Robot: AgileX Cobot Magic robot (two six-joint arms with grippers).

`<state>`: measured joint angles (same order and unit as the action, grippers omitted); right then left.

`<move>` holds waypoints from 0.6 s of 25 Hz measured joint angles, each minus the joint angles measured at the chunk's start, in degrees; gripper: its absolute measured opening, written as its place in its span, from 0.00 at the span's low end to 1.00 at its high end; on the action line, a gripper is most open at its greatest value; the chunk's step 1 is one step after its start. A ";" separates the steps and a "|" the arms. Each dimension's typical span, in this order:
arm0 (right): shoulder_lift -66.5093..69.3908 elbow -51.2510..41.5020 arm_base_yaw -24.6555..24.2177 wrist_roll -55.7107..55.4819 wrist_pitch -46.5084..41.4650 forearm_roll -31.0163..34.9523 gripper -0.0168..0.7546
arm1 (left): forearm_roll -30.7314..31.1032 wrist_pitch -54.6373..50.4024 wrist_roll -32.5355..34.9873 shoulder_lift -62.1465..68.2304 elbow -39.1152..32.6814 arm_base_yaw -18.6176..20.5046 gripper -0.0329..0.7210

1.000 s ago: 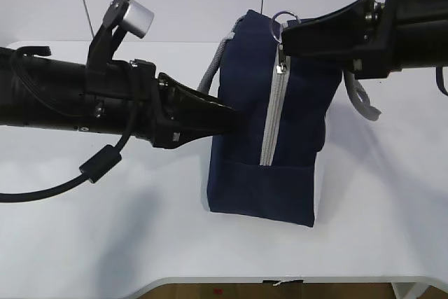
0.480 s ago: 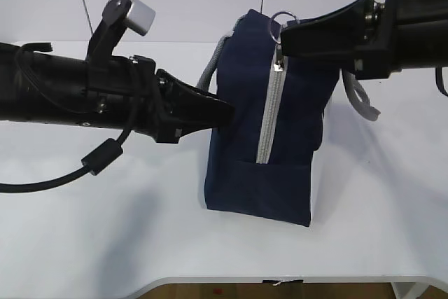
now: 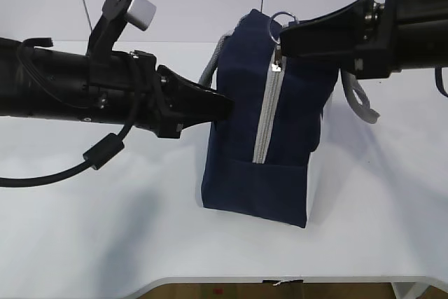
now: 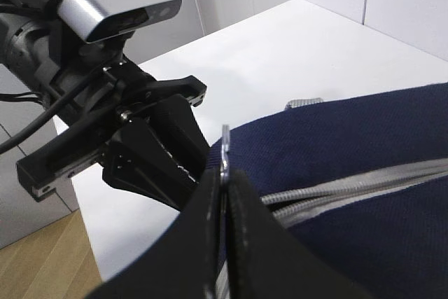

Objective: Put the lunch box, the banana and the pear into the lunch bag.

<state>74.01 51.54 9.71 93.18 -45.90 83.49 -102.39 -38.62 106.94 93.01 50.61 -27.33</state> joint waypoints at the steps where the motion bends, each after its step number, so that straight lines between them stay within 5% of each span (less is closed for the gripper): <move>1: 0.00 0.00 0.00 -0.02 0.00 0.00 0.03 | 0.00 0.00 0.00 0.00 0.00 0.00 0.23; 15: 2.81 0.11 0.00 -1.25 0.00 2.22 0.03 | 0.43 0.47 0.00 0.09 0.00 0.00 0.13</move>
<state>76.81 51.65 9.71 91.93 -45.90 85.71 -101.96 -38.15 106.94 93.11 50.61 -27.33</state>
